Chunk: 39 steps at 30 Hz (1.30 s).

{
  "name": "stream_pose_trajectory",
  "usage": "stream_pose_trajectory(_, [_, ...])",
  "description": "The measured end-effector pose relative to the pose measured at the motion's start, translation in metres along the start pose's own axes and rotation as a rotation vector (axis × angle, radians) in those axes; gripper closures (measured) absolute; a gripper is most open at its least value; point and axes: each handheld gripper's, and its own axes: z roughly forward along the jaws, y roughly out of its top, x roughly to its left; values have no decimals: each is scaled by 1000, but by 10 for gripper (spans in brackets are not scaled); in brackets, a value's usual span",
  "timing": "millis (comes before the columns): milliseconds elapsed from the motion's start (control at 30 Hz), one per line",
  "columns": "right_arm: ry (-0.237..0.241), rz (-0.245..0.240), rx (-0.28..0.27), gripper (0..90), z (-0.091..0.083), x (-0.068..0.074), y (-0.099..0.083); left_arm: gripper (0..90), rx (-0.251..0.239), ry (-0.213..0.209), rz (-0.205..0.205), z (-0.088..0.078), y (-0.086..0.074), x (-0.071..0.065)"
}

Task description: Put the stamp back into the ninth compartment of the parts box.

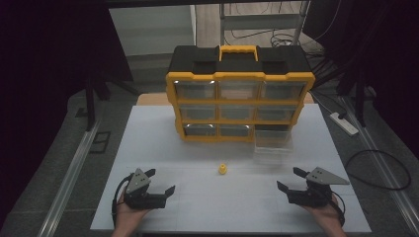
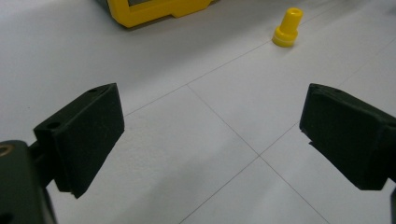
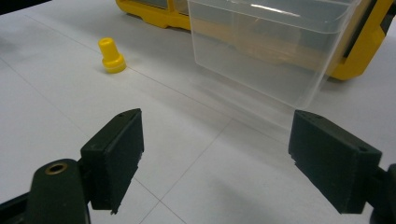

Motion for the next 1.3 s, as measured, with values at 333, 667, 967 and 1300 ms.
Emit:
stream_pose_trajectory(333, [-3, -2, 4, 196, 1, 0, 0, 65, -3, -1, 5, 0, 0, -2])
stream_pose_trajectory(667, [-7, 11, 5, 199, 2, -1, 0, 64, -14, -2, 0, 1, 2, 0])
stream_pose_trajectory(967, [-24, 38, -2, 203, 3, -3, 1, 64, -10, -19, 21, 3, 3, -3])
stream_pose_trajectory(1300, [4, 8, 0, 208, 6, 8, 9, 64, -22, -23, 9, 1, 3, -4])
